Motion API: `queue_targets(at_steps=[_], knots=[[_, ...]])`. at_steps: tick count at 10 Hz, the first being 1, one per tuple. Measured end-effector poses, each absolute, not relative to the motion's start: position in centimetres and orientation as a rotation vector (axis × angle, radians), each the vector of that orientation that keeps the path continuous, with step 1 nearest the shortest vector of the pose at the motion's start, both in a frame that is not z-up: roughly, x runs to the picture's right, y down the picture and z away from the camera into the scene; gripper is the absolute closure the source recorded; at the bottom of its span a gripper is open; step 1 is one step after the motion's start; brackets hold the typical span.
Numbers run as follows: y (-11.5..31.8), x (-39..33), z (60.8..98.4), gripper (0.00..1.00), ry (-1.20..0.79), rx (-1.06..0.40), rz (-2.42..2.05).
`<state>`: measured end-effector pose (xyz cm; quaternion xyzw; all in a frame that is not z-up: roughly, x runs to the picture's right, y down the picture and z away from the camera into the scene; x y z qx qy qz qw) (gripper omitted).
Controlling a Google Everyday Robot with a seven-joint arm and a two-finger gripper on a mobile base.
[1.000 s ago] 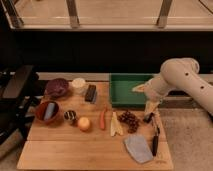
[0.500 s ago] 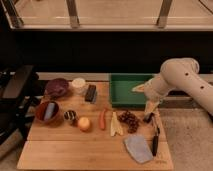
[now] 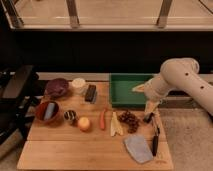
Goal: Place grapes in paper cup
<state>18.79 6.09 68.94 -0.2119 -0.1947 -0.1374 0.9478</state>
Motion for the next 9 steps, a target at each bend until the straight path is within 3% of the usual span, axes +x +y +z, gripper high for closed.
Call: queue_targets(at_steps=[5,9], knots=[[6.1,18.8,68.8,0.23,-0.402,-0.44,-0.301],[8.3,17.5,71.2,0.23,-0.38,-0.537,-0.426]])
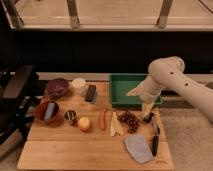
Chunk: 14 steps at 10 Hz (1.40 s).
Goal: Place grapes in paper cup
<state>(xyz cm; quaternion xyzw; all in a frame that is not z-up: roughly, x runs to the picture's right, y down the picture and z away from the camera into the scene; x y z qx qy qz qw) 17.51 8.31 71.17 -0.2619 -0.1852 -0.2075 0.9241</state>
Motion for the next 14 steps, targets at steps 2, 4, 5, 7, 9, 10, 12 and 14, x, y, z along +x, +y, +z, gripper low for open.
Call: queue_targets(at_steps=[2,4,5,7,9,10,12,14], knots=[[9.9,19.4,72.9,0.23,-0.362,-0.577,-0.359],[11.7,20.6,75.2,0.23,-0.356,-0.596,-0.294],[12.3,20.7,76.3,0.23,-0.354,-0.601,-0.275],[13.6,21.3,78.3,0.23,-0.361,-0.614,-0.222],[14.6,20.7,79.8,0.23,-0.38,-0.633,-0.198],[15.2,20.3,80.4,0.23,-0.39,-0.644,-0.19],[16.1,19.6,81.3,0.23,-0.41,-0.665,-0.168],[17.2,18.2,82.3,0.23,-0.436,-0.695,-0.155]])
